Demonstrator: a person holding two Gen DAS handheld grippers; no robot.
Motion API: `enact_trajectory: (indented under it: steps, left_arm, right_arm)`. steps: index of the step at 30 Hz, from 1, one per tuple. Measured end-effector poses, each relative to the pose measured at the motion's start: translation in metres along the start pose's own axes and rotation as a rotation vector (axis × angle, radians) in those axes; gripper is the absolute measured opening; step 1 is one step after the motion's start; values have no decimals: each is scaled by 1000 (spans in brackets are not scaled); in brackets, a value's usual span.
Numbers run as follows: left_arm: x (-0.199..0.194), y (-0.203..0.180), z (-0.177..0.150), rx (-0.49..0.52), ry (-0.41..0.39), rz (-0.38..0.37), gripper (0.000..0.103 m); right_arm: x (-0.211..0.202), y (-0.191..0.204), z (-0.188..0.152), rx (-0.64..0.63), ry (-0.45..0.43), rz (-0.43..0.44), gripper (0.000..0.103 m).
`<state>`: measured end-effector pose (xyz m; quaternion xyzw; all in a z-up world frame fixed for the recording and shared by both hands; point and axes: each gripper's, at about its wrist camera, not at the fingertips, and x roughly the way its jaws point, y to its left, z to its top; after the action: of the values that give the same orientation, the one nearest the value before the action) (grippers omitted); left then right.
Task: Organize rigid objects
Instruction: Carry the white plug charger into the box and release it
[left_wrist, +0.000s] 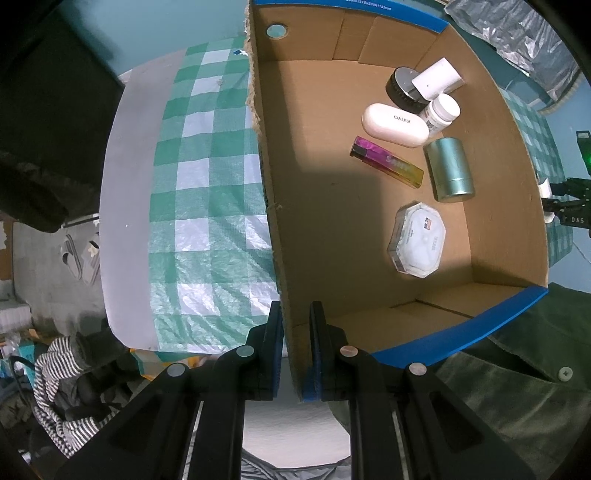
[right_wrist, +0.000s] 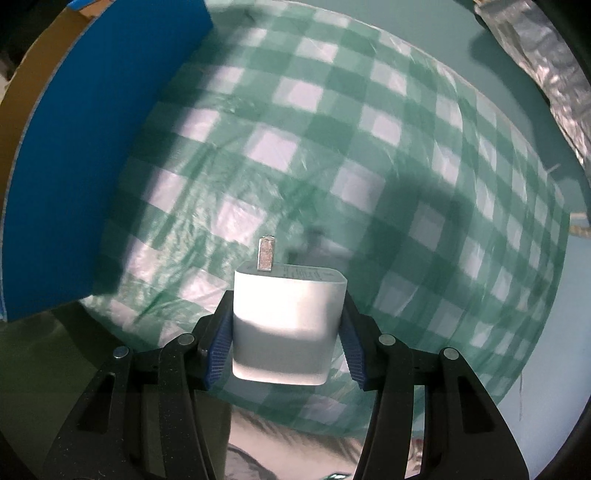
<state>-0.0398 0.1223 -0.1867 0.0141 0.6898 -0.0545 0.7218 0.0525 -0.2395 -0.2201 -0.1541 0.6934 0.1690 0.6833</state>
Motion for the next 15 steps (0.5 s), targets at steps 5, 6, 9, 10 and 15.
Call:
enact_trajectory:
  steps: [5,6,9,10,15]
  left_arm:
    - [0,-1,1,-5,1,1,13]
    - [0,-2,1,-6,1,1,13]
    - [0,-1,1,-9,1,2,13]
    - [0,-1,1,-8,1,1,13]
    - [0,-1,2,-15,-1,2,13]
  right_arm:
    - [-16,5,16,-31,-16,26,53]
    - [-19,5,19,-37,-19,30,52]
    - [-32,6,30,-71,-39,26,53]
    - [-37,7,34,-82,-44,23,53]
    - [-53,24,43,-135,-72,37,53]
